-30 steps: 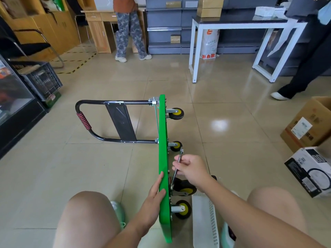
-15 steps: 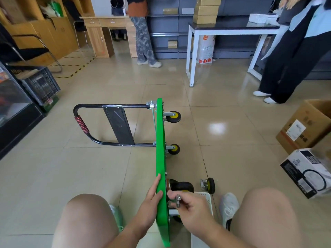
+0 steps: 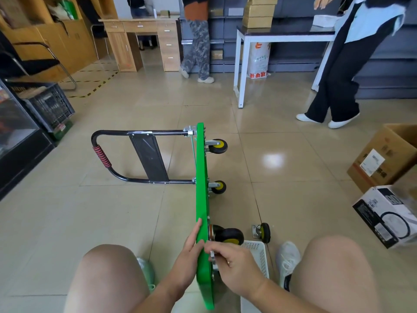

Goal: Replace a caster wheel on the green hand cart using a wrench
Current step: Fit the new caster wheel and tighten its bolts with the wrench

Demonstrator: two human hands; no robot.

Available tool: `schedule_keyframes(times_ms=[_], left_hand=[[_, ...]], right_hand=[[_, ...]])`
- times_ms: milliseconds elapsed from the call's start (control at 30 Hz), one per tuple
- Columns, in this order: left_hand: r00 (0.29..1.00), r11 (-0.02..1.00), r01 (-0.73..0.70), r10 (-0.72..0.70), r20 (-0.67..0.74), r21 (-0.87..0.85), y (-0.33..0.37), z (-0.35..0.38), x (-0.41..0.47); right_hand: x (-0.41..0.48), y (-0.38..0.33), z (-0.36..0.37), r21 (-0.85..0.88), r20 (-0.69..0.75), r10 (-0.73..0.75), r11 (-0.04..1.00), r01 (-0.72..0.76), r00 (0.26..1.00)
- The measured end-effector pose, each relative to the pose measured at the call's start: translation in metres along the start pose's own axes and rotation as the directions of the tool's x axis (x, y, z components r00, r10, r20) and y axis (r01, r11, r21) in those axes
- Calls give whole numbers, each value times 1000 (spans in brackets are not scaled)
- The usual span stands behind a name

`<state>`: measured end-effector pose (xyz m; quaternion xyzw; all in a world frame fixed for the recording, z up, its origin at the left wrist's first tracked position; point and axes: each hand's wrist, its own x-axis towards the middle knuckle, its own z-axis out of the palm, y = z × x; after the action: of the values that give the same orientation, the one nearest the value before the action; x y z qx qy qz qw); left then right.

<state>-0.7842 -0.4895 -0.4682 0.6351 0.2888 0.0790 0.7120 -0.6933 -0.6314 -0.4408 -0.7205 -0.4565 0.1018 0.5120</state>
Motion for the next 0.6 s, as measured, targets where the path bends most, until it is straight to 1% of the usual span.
schedule_keyframes(times_ms=[100,167,200,267,333,400,433,467,600], left_hand=[[1000,1000,2,-2,-22,-2,-2,0,3],[1000,1000,-5,5,-31,1,-5,-1,5],[1000,1000,-6,6,-31,10,-6,-2,4],[1000,1000,11,-11,-10,18,-5,-2,3],[999,999,33,-33,14,17,-6,-3,3],[999,999,40,-41,21,19,-7,-3,3],[999,999,39,-40,22,18,-7,-4,3],[999,999,38,-38,22,20,-7,-4,3],[999,999,32,-32,24,21,-6,-4,2]], right_hand=[[21,-7,-1,59,12,135,989,-135,991],[39,-5,-4,91,17,228,969,-229,973],[51,-3,-6,120,42,285,950,-288,957],[75,3,-13,171,88,432,881,-441,898],[95,11,-19,210,99,572,788,-579,814],[105,17,-23,306,131,670,674,-673,730],[107,18,-25,343,142,685,643,-685,714],[106,16,-28,363,140,681,640,-677,719],[95,1,-41,385,97,572,733,-561,814]])
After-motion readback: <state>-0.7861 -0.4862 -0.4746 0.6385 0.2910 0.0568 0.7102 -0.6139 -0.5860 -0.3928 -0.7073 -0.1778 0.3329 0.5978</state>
